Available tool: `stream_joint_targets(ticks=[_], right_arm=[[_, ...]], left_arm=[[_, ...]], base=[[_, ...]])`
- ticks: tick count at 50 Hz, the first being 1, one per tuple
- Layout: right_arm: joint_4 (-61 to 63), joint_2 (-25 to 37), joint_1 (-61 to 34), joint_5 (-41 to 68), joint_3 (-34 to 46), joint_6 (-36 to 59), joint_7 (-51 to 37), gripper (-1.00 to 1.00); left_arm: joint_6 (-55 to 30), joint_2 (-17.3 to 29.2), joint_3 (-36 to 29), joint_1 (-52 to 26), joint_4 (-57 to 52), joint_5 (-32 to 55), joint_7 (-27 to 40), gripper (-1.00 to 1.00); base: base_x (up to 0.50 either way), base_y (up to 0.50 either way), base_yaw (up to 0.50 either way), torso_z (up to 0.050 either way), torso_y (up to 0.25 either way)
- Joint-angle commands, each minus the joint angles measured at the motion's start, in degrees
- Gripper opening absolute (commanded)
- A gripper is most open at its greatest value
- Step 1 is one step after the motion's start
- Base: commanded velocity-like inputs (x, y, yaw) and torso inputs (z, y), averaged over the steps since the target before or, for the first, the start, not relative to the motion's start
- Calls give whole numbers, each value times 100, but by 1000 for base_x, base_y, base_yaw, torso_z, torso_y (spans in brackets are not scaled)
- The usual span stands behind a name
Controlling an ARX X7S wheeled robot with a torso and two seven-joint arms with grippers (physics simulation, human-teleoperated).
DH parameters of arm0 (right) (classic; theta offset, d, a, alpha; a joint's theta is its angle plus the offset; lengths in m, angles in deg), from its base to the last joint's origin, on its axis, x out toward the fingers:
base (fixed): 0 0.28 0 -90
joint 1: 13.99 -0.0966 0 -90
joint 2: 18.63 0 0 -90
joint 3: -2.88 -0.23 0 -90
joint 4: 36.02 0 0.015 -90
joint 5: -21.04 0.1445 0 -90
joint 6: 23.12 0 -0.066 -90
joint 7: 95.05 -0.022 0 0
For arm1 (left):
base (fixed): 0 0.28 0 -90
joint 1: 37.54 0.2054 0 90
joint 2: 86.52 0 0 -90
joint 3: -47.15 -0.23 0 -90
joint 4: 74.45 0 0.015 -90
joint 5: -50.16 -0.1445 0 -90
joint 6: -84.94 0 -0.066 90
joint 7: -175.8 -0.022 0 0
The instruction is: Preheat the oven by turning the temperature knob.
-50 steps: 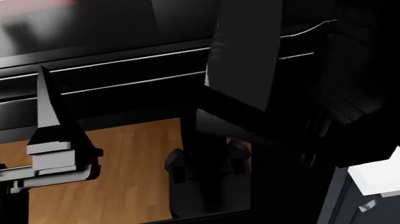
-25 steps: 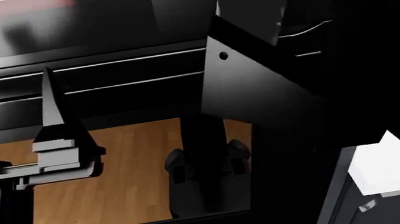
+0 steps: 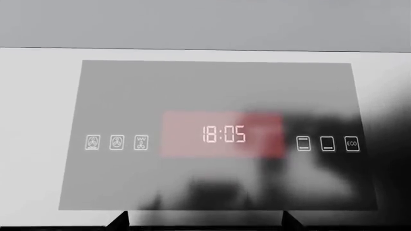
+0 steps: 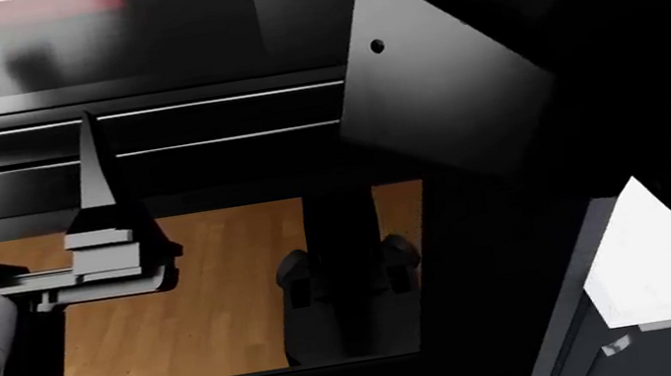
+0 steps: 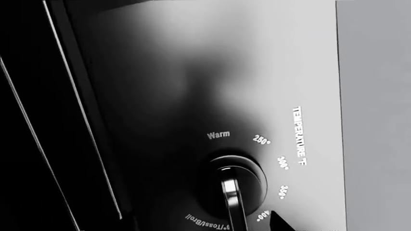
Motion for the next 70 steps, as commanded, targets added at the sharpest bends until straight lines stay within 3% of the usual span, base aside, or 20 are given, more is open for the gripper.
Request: stream_joint_targets(ticks=[1, 6, 15, 28, 29, 55, 63, 70], right_arm=[[-50, 33, 0, -257, 33, 1, 9, 100], [-63, 45, 0, -411, 24, 1, 113, 100], [37, 110, 0, -1325, -131, 1, 1092, 100], [118, 78, 0, -1330, -275, 1, 1075, 100], [122, 81, 0, -1312, -272, 1, 1055, -100], [132, 41, 0, -668, -192, 1, 457, -100], [3, 526, 20, -1355, -854, -23, 1401, -100], [94, 886, 331, -1393, -1039, -517, 1183, -100]], left_arm=[[0, -36, -8, 1, 47, -9, -33, 100], [6, -55, -11, 5, 71, -19, -52, 100], [15, -52, -6, 25, 92, -28, -56, 100], [-32, -76, -12, 1, 79, -17, -59, 100], [-32, -73, -10, 2, 75, -17, -56, 100], [-30, -62, 15, 22, 51, -17, -51, 100], [6, -49, 32, 38, 68, -8, -67, 100], [30, -65, 30, 57, 100, -26, -92, 100]], base=[[0, 0, 0, 0, 0], [0, 0, 0, 0, 0], [0, 0, 0, 0, 0], [0, 0, 0, 0, 0], [0, 0, 0, 0, 0], [0, 0, 0, 0, 0], [-1, 0, -1, 0, 3], [-2, -3, -4, 0, 1]])
